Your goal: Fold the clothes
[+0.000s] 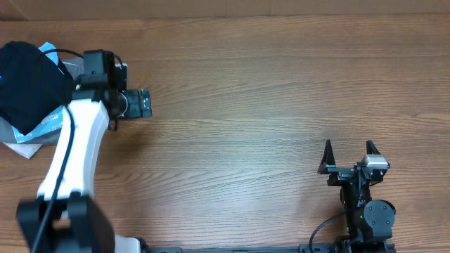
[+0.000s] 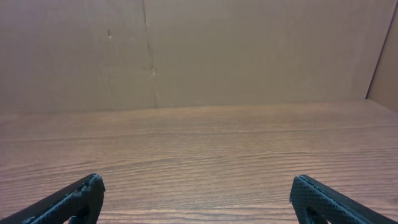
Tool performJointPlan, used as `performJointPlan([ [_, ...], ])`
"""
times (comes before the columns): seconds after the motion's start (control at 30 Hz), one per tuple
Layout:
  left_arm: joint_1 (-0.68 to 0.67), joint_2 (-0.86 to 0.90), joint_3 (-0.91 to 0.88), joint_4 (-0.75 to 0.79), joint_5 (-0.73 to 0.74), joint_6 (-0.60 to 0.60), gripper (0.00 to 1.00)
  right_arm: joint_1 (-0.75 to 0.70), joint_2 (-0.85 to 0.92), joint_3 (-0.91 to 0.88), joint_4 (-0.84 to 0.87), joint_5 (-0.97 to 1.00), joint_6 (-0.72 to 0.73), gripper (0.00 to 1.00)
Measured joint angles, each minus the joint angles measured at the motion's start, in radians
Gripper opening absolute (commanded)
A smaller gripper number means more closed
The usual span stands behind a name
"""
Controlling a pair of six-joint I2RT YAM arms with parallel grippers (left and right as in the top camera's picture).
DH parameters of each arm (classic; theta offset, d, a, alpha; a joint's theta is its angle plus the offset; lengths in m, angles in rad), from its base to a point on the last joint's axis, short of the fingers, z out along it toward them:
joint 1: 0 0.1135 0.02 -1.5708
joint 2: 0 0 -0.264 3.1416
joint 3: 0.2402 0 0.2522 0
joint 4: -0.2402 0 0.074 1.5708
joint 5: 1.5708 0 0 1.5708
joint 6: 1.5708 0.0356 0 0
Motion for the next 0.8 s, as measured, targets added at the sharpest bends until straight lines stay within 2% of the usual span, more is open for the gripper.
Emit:
performJointPlan([
  [0.13, 0.0, -0.204, -0.155, 0.193, 0.045, -0.002, 1.0, 0.0, 0.0, 0.0, -0.001, 0.0, 0.0, 1.0],
  [0.27, 0.0, -0.42, -0.385, 0.362, 0.064, -0.004, 1.0, 0.0, 0.0, 0.0, 0.0, 0.0, 0.0, 1.0],
  [0.5, 0.0, -0.702, -0.729, 0.566, 0.072, -0.005, 1.0, 0.0, 0.0, 0.0, -0.001, 0.0, 0.0, 1.0],
  [0.8, 0.0, -1.068, -1.039, 0.783, 0.071, -0.005, 1.0, 0.0, 0.0, 0.0, -0.002, 0.0, 0.0, 1.0],
])
